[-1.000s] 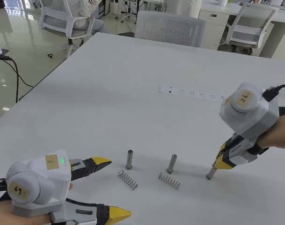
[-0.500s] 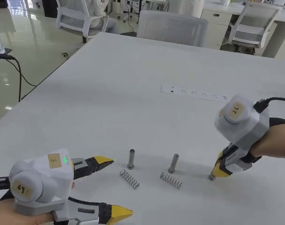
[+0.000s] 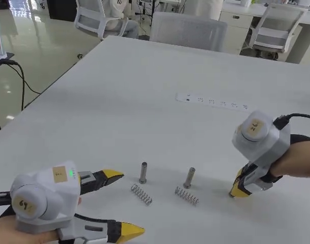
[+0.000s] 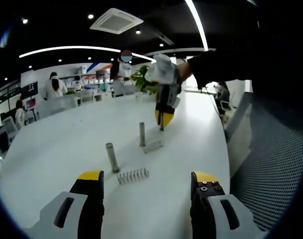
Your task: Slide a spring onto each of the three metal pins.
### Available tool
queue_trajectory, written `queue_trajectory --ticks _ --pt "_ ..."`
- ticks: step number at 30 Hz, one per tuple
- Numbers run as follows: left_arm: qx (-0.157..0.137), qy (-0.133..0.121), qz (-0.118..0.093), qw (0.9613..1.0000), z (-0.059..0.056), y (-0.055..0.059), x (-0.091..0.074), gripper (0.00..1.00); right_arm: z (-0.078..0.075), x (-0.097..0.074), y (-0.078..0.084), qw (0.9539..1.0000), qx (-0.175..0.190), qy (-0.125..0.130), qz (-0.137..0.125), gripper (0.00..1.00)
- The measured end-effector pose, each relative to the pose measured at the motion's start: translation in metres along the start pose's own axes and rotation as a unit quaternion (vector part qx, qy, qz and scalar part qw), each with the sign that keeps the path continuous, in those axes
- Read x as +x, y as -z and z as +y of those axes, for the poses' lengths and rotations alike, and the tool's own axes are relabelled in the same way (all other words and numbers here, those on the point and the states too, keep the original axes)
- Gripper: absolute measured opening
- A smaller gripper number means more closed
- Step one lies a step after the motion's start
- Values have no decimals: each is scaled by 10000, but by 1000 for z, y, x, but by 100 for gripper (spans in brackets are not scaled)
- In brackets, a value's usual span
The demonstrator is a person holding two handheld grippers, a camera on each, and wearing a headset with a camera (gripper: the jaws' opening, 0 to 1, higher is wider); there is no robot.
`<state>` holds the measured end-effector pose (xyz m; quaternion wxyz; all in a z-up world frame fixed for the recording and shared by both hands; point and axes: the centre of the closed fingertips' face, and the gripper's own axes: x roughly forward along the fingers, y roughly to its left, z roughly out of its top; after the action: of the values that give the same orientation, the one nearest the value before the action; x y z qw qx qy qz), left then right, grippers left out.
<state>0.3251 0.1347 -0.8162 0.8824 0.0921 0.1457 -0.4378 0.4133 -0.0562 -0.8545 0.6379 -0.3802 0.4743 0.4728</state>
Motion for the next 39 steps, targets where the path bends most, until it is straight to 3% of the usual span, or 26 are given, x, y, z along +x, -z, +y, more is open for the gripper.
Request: queue_trajectory --ticks 7,18,29,39 --pt "2 7 -6 10000 0 -1 0 66 1 1 0 10000 7 17 -41 11" --pt "13 27 10 10000 -1 0 0 66 2 -4 -5 9997 -13 78 -231 25" --pt "24 35 -4 10000 -2 -2 0 66 15 -16 -31 9986 -176 91 -496 28" --pt "39 6 -19 10000 0 -3 -2 65 34 -17 -50 9979 -219 -78 -605 26"
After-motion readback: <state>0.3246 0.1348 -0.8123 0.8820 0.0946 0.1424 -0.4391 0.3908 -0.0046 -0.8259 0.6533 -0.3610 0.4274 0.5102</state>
